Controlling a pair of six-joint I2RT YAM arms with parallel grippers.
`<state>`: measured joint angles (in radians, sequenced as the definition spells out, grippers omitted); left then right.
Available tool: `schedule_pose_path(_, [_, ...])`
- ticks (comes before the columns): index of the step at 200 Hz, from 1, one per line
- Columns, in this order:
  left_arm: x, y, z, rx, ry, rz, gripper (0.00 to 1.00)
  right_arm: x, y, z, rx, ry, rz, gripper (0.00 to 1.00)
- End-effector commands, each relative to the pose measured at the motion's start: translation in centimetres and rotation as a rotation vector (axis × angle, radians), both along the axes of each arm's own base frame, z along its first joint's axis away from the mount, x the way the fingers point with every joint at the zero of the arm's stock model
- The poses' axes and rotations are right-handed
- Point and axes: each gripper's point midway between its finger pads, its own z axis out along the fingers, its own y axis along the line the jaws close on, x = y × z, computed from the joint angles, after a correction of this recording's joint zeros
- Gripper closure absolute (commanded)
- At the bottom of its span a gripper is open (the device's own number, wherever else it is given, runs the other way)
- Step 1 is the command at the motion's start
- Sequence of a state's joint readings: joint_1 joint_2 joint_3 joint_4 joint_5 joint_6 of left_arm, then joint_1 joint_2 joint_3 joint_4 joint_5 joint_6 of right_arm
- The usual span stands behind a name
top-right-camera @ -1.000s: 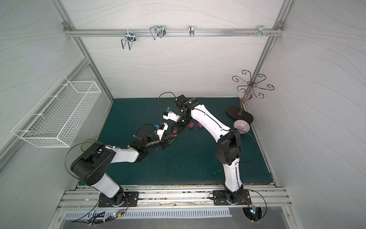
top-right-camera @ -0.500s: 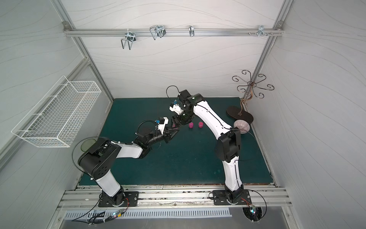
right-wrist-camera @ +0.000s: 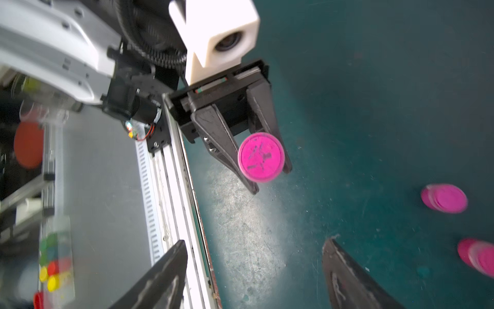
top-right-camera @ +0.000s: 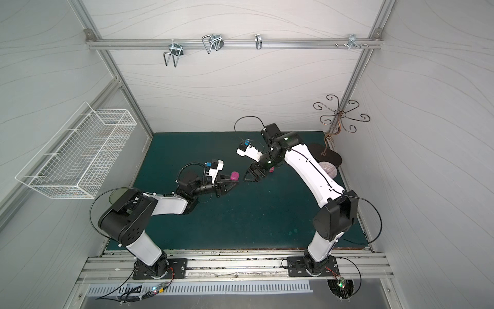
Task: Close the paint jar lid
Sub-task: Place the paint jar at the center of the board.
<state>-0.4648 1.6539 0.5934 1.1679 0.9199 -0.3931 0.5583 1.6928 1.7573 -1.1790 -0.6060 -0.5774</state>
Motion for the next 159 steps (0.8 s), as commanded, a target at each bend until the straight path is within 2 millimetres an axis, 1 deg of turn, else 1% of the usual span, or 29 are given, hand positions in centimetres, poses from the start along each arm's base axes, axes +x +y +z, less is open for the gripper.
schedule_pose_path(1, [-1.6,-0.1,1.1,-0.005,-0.056,-0.073,1.0,-1.7,2.0,0.5,0.065,-0.082,0.187,0.2])
schedule_pose_path(11, [-1.6,-0.1,1.1,0.0,-0.055,-0.075,1.0,-1.6,2.5,-0.1,0.043,-0.09,0.203,0.2])
schedule_pose_path(38, [-1.8,0.0,0.8,0.016,-0.063,-0.068,1.0,-1.1,3.8,-0.9,0.016,-0.064,0.215,0.22])
schedule_pose_path(54, [-1.7,0.1,0.8,0.017,-0.065,-0.061,1.0,-0.8,4.2,-1.6,-0.02,-0.062,0.214,0.23])
schedule_pose_path(69, [-1.7,0.1,0.9,0.015,-0.071,-0.053,1.0,-0.9,4.6,-1.8,-0.023,-0.045,0.216,0.23])
schedule_pose_path(91, [-1.6,0.1,1.2,0.009,-0.078,-0.05,1.0,-0.3,4.7,-2.3,-0.043,-0.036,0.181,0.25])
schedule_pose_path(121, [-1.5,0.2,1.3,0.004,-0.083,-0.042,1.0,-0.1,5.0,-3.1,-0.073,0.0,0.159,0.27])
schedule_pose_path(133, [-1.5,0.2,1.4,0.001,-0.083,-0.042,1.0,0.2,5.1,-3.4,-0.083,0.001,0.145,0.3])
schedule_pose_path(147, [-1.5,0.2,1.4,0.0,-0.085,-0.038,1.0,-0.1,5.3,-3.4,-0.081,0.019,0.15,0.36])
schedule_pose_path(159, [-1.4,0.2,1.4,0.001,-0.085,-0.034,1.0,-0.1,5.3,-3.8,-0.096,0.023,0.15,0.37])
